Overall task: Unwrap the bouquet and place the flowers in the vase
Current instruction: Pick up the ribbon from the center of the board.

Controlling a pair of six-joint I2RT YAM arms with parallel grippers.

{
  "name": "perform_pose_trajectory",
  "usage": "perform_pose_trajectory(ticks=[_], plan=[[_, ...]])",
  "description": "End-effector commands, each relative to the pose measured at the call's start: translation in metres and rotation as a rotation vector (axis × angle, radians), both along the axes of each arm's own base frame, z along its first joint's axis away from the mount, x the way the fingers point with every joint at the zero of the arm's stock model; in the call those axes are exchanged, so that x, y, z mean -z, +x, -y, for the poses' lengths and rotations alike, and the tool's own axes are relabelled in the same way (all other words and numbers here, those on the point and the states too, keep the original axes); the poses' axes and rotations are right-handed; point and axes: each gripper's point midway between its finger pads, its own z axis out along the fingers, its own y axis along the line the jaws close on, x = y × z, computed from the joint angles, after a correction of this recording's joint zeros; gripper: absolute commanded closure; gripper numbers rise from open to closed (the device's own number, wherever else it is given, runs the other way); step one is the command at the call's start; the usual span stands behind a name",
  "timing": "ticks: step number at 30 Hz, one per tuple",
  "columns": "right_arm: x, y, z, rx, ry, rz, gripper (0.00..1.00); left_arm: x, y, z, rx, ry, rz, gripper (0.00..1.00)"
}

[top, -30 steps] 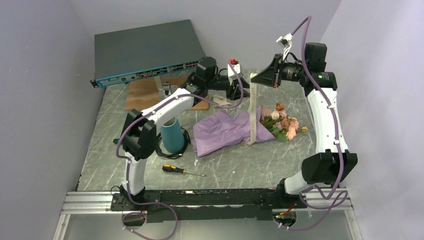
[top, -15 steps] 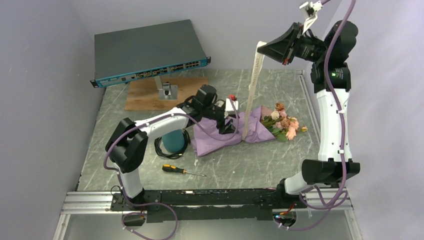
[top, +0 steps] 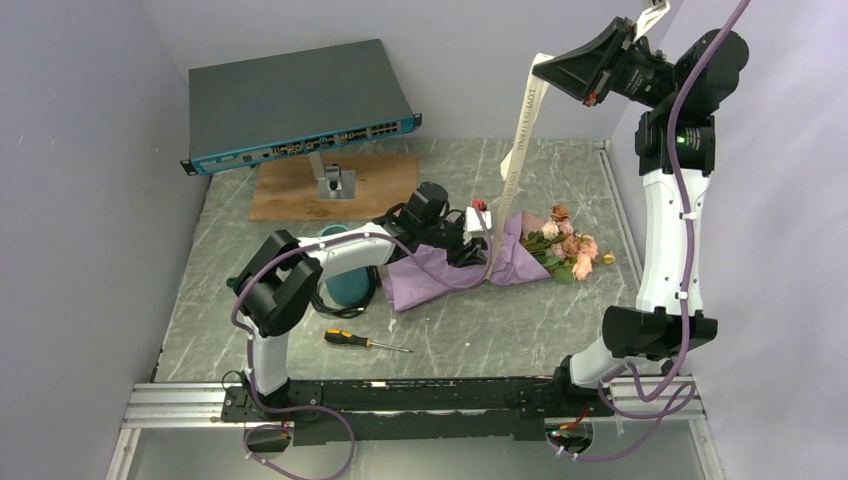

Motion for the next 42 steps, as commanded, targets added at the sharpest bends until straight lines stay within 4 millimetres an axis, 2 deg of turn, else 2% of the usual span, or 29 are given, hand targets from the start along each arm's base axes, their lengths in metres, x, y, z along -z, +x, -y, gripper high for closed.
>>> perform_pose_trajectory(ticks=[1, 3, 4, 6, 7, 8, 9, 11, 14, 18, 24, 28, 32, 36, 39, 42], plan=[[-0.013, 0.005, 0.012, 0.03, 0.03, 0.009, 1.0, -0.037, 0.002, 0.02, 0.005, -0.095, 0.025, 0.62], [-0.01, 0.007, 0.014, 0.03, 0.033, -0.013, 1.0, -0.042, 0.003, 0.024, -0.006, -0.107, 0.007, 0.64], [-0.011, 0.006, 0.015, 0.026, 0.03, -0.001, 1.0, -0.043, 0.003, 0.026, -0.009, -0.112, -0.001, 0.61], [-0.01, 0.007, 0.016, 0.026, 0.027, 0.002, 1.0, -0.043, 0.003, 0.031, -0.013, -0.119, -0.006, 0.49], [-0.009, 0.007, 0.017, 0.027, 0.026, -0.001, 1.0, -0.043, 0.003, 0.034, -0.013, -0.123, -0.004, 0.46], [-0.008, 0.008, 0.018, 0.029, 0.026, -0.005, 1.0, -0.043, 0.003, 0.037, -0.006, -0.125, -0.001, 0.49], [-0.007, 0.011, 0.02, 0.033, 0.028, -0.013, 1.0, -0.042, 0.001, 0.039, 0.008, -0.122, 0.0, 0.58], [-0.004, 0.015, 0.025, 0.048, 0.034, -0.03, 1.0, -0.042, -0.003, 0.042, 0.036, -0.114, -0.001, 0.82], [0.006, 0.027, 0.04, 0.09, 0.035, -0.055, 1.0, -0.055, -0.008, 0.039, 0.059, -0.114, 0.023, 0.98], [0.036, 0.044, 0.053, 0.161, -0.033, -0.057, 1.0, -0.084, -0.014, 0.03, 0.064, -0.131, 0.078, 1.0], [0.098, 0.052, 0.057, 0.174, -0.098, -0.138, 1.0, -0.135, -0.022, 0.021, 0.084, -0.187, 0.156, 1.0], [0.135, 0.044, 0.052, 0.134, -0.113, -0.217, 1.0, -0.161, -0.026, 0.019, 0.096, -0.214, 0.187, 1.0], [0.151, 0.025, 0.039, 0.064, -0.112, -0.248, 1.0, -0.182, -0.022, 0.015, 0.078, -0.238, 0.234, 1.0], [0.166, 0.005, 0.025, -0.017, -0.102, -0.284, 0.97, -0.203, 0.002, 0.005, 0.021, -0.265, 0.271, 1.0], [0.169, -0.008, 0.017, -0.068, -0.091, -0.294, 0.91, -0.226, 0.028, -0.004, -0.034, -0.307, 0.249, 1.0], [0.172, -0.016, 0.011, -0.103, -0.078, -0.304, 0.85, -0.243, 0.041, -0.01, -0.043, -0.337, 0.253, 1.0]])
